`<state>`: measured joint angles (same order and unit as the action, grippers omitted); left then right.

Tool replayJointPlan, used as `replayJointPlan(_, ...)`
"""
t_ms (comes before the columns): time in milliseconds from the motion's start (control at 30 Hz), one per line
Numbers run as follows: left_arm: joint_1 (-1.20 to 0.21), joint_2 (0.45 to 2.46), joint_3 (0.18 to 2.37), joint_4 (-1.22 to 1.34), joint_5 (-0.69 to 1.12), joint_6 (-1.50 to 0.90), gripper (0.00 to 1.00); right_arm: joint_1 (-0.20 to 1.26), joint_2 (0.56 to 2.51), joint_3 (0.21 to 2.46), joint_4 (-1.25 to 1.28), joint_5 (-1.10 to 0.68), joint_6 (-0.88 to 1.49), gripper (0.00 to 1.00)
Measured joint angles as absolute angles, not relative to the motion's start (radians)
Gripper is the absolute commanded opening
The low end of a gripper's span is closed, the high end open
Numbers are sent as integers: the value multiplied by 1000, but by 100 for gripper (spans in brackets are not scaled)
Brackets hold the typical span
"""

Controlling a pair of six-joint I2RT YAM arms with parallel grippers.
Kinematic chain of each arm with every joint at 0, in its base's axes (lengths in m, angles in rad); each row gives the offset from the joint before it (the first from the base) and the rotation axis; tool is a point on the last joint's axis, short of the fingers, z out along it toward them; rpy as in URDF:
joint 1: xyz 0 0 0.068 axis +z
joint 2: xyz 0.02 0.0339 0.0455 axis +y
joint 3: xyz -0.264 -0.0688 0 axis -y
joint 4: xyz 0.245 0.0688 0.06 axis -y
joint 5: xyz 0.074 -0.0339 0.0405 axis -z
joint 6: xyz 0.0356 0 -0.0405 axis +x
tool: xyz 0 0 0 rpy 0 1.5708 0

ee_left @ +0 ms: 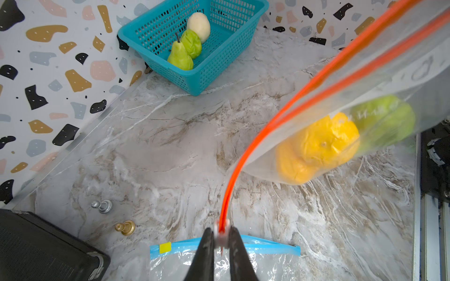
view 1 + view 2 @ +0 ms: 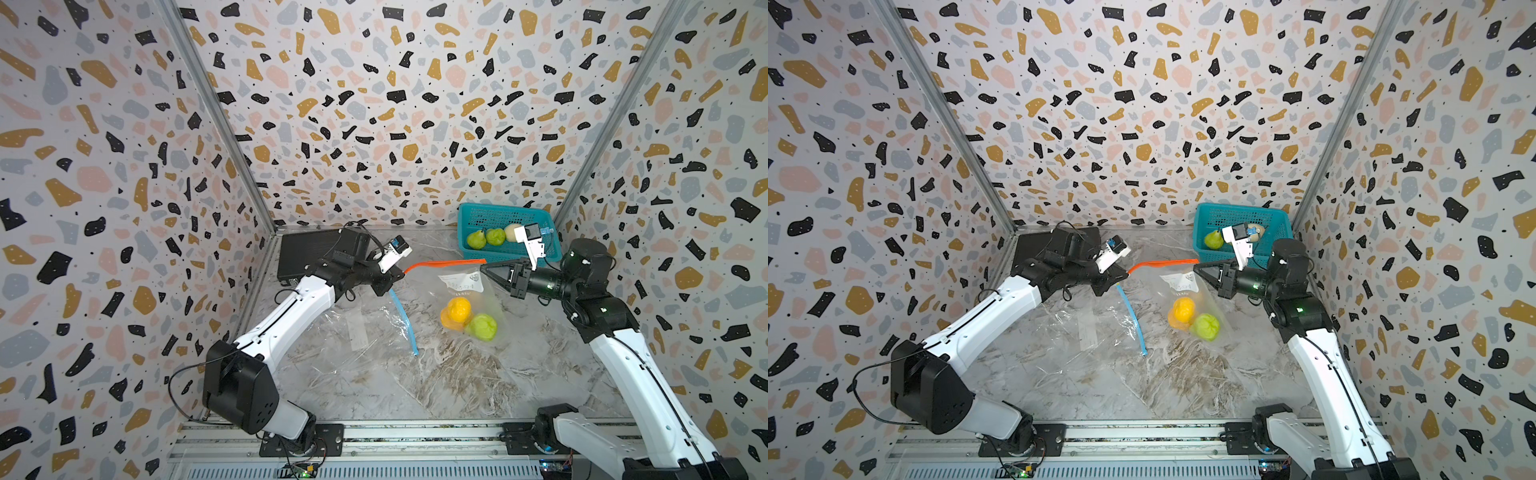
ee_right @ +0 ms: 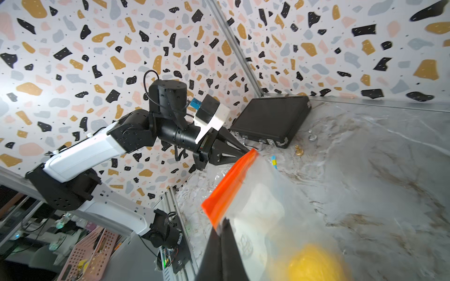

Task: Open the zip-top bag and take out the pear
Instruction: Unzip the zipper at the center of the board, then adjust the zipper food storage bag at the center of the board.

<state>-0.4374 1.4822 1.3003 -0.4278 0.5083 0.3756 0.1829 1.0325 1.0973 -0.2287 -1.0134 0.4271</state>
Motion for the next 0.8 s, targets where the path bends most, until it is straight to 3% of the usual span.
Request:
replayJointPlan(367, -439, 1479, 1337, -411, 519, 393, 14, 187, 1187, 1053, -136, -1114, 427, 0)
replayJointPlan(667, -438, 1506, 1473, -410, 505, 434, 14, 190, 1333, 1287, -215, -1105, 331, 0)
replayJointPlan(733, -436, 1506, 1478, -410, 504, 435, 17, 190, 1343, 1328, -217, -1111, 315, 0)
replayJointPlan(800, -432, 1507, 1479, -410, 506, 434, 31, 190, 1346, 1343, -204, -1128, 311, 0)
